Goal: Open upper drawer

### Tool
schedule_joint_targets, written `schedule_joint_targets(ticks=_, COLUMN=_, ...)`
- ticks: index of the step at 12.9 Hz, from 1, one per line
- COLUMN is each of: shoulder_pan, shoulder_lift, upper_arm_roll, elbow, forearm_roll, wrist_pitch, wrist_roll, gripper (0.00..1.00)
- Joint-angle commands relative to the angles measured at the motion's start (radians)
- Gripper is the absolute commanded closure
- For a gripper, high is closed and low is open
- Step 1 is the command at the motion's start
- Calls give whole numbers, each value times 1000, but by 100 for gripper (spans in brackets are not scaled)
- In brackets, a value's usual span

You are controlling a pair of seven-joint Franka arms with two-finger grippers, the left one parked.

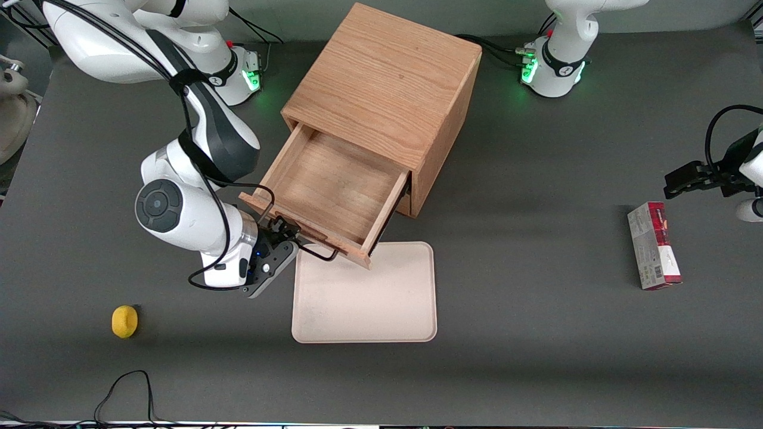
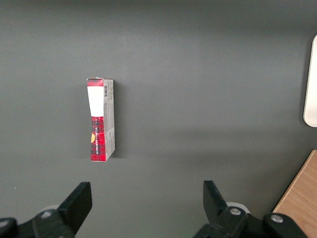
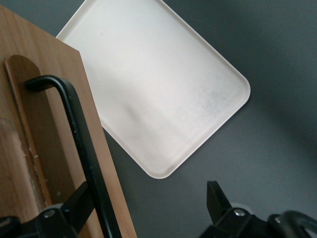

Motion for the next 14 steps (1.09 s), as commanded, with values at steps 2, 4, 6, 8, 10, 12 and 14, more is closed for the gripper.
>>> schedule_joint_targets(ticks=2, shoulder_pan=-6, shoulder_lift=-38, upper_arm_roll=-2, elbow=68, forearm_roll=-9, wrist_pitch=-132, wrist_roll=-16, gripper=0)
schedule_joint_targets(ticks=4, shoulder_pan=-11, shoulder_lift=-145, upper_arm_roll=-78, elbow=62, forearm_roll=6, wrist_pitch=-238, wrist_roll=10, gripper=0)
schedule_joint_targets(ticks=6, shoulder_pan=-9, shoulder_lift=-241, upper_arm_roll=-197, elbow=57, forearm_roll=124, wrist_pitch=-358, wrist_roll=121, gripper=0)
schedule_joint_targets(ticks=8, shoulder_pan=-6, shoulder_lift=-372, upper_arm_roll=-282, elbow=-39, forearm_roll=149, wrist_pitch=-422, wrist_roll=297, gripper=0)
schedule_joint_targets(ticks=10, shoulder_pan=-5, shoulder_lift=-507, upper_arm_roll=-356, elbow=-184, forearm_roll=149, wrist_pitch=-436, wrist_roll=404, gripper=0)
schedule_joint_targets(ticks=12, shoulder_pan=-2, shoulder_lift=-684, upper_arm_roll=-399, elbow=-391, forearm_roll=149, wrist_pitch=-391, wrist_roll=486, gripper=0)
schedule_joint_targets(ticks=14, shoulder_pan=-2, shoulder_lift=-859, upper_arm_roll=-419, elbow=-586, forearm_roll=148, wrist_pitch=-294, wrist_roll=513, gripper=0)
